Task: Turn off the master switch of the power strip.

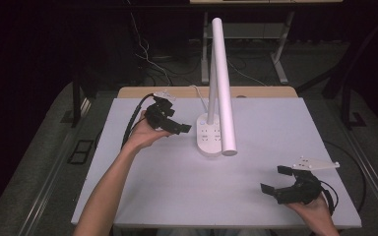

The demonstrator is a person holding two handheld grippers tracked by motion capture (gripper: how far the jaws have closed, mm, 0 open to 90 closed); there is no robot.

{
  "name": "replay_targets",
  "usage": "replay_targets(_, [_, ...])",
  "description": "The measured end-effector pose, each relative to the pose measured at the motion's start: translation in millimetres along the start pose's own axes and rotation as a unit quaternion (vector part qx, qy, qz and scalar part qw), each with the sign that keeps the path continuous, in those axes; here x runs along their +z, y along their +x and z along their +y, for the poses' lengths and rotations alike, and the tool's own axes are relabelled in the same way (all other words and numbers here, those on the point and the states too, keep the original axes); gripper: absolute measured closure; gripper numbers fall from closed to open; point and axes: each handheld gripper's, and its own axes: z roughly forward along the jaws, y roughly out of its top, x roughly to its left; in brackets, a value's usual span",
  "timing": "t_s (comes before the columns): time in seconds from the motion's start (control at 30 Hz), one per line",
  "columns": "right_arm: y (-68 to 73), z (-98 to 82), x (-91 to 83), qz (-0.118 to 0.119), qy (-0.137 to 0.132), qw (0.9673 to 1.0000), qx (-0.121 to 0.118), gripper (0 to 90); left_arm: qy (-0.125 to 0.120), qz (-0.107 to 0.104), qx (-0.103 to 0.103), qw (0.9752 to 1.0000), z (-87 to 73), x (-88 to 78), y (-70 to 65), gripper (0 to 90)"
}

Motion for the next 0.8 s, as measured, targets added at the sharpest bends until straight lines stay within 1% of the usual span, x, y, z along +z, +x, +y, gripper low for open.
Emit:
replay_targets(0.03, [0.0,-0.1,0.1,0.0,0.0,1.0,0.0,0.2,0.006,0.0,0.005,1.0,1.1,0.8,1.1,0.5])
replay_targets(0.07, [0.1,-0.1,0.3,0.0,0.001,1.0,0.0,0.2,0.002,0.0,0.001,1.0,2.0,2.8,1.1,0.5])
replay_targets(0.13, [0.4,-0.1,0.6,0.001,0.0,1.0,-0.002,0.1,0.001,-0.001,0.002,1.0,4.1,5.0,3.1,0.5])
replay_targets(0.33, [0.1,-0.2,0.1,0.001,0.0,1.0,0.0,0.2,-0.006,0.003,-0.007,1.0,10.0,11.0,5.7,1.5])
replay_targets(0.37, [0.2,-0.2,0.0,0.001,0.0,1.0,0.001,0.2,-0.003,0.003,-0.003,1.0,10.7,11.2,6.8,1.6])
replay_targets(0.4, [0.2,-0.2,-0.2,0.002,0.0,1.0,0.0,0.1,-0.008,0.004,-0.007,0.9999,11.3,12.8,6.8,1.7])
replay_targets(0.43, [0.5,-0.2,-0.3,0.002,-0.001,1.0,0.001,0.2,-0.005,0.004,-0.004,1.0,11.8,13.5,7.6,1.8])
replay_targets(0.5, [0.6,-0.1,-0.6,0.002,-0.001,1.0,0.001,0.2,-0.008,0.006,-0.008,0.9999,12.7,16.2,7.7,1.9])
replay_targets(0.8, [-0.6,-0.4,-1.6,0.0,-0.002,1.0,0.001,0.2,-0.001,0.007,-0.014,0.9999,19.2,26.8,12.5,2.7])
